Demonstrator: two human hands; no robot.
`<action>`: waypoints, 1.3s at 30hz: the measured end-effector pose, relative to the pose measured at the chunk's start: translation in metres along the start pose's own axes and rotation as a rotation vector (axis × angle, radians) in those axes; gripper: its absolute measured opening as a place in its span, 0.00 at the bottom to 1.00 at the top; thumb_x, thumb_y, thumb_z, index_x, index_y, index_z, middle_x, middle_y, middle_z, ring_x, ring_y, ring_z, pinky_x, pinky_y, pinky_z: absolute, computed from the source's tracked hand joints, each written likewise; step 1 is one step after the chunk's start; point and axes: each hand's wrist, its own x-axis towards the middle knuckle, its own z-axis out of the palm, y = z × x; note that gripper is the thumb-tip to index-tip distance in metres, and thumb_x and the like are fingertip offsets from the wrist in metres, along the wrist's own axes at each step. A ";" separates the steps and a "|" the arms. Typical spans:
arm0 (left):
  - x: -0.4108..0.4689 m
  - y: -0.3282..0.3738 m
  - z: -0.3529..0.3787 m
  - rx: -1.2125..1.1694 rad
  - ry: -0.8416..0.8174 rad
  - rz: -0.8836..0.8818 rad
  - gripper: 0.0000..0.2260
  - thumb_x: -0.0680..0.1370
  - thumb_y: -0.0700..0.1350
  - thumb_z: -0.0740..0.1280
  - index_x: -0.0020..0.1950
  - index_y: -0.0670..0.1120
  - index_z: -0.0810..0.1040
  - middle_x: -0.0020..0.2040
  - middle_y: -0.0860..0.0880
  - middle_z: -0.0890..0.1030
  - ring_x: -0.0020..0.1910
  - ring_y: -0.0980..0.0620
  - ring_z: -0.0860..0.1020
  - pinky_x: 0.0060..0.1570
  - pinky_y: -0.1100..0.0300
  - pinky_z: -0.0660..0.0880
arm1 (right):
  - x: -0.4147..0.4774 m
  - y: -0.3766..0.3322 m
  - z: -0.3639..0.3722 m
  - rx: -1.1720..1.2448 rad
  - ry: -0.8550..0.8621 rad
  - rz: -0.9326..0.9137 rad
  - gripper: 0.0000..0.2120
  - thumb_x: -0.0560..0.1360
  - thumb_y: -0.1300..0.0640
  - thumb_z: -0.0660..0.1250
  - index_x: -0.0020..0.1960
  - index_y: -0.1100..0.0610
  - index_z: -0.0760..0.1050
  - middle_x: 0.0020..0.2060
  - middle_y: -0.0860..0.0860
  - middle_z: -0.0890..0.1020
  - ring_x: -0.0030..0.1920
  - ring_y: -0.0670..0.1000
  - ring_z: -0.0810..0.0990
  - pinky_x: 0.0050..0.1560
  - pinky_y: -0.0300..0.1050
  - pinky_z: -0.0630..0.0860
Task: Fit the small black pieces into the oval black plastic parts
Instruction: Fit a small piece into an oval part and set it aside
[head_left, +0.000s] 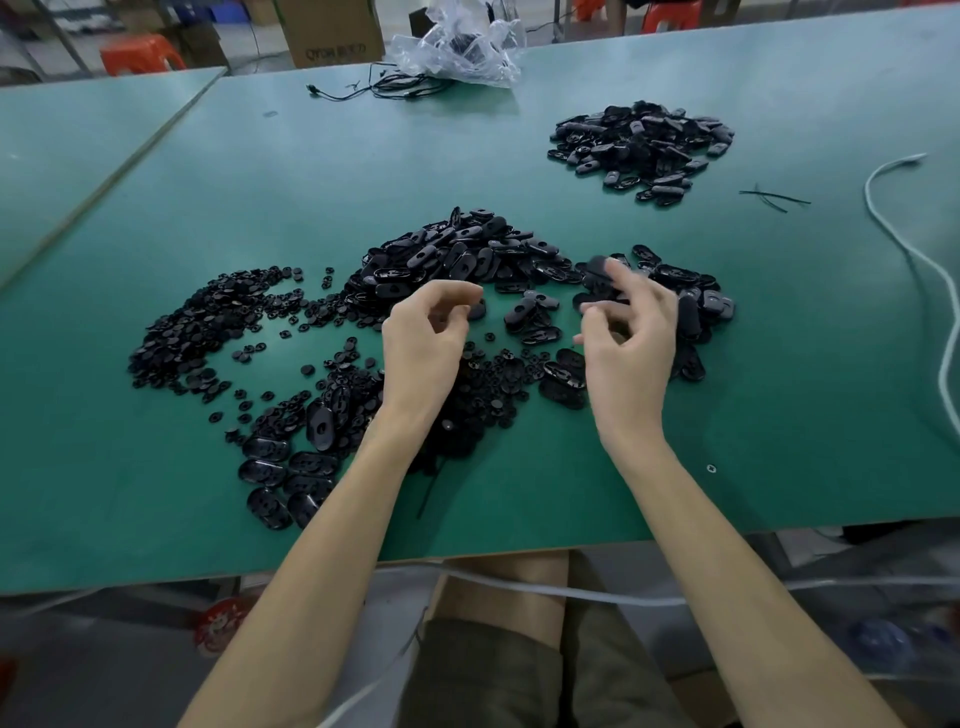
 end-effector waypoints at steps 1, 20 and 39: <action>0.000 -0.001 -0.001 0.062 0.021 0.002 0.12 0.81 0.32 0.66 0.59 0.45 0.85 0.52 0.54 0.86 0.51 0.65 0.82 0.54 0.71 0.75 | 0.001 0.001 0.000 -0.006 0.038 0.014 0.21 0.81 0.67 0.64 0.72 0.55 0.76 0.64 0.50 0.70 0.52 0.46 0.83 0.54 0.51 0.83; 0.000 -0.010 0.002 0.542 -0.041 0.101 0.17 0.82 0.38 0.66 0.71 0.49 0.79 0.69 0.53 0.79 0.70 0.53 0.70 0.64 0.62 0.56 | 0.000 0.002 0.002 -0.075 0.013 0.047 0.19 0.79 0.69 0.63 0.64 0.54 0.80 0.59 0.48 0.71 0.51 0.42 0.80 0.57 0.49 0.82; -0.001 -0.003 0.004 0.242 -0.093 0.163 0.06 0.83 0.44 0.69 0.54 0.53 0.85 0.48 0.57 0.82 0.51 0.61 0.78 0.58 0.61 0.65 | -0.003 0.000 0.003 -0.209 -0.221 -0.055 0.09 0.80 0.62 0.71 0.59 0.53 0.84 0.53 0.48 0.83 0.50 0.42 0.82 0.57 0.41 0.79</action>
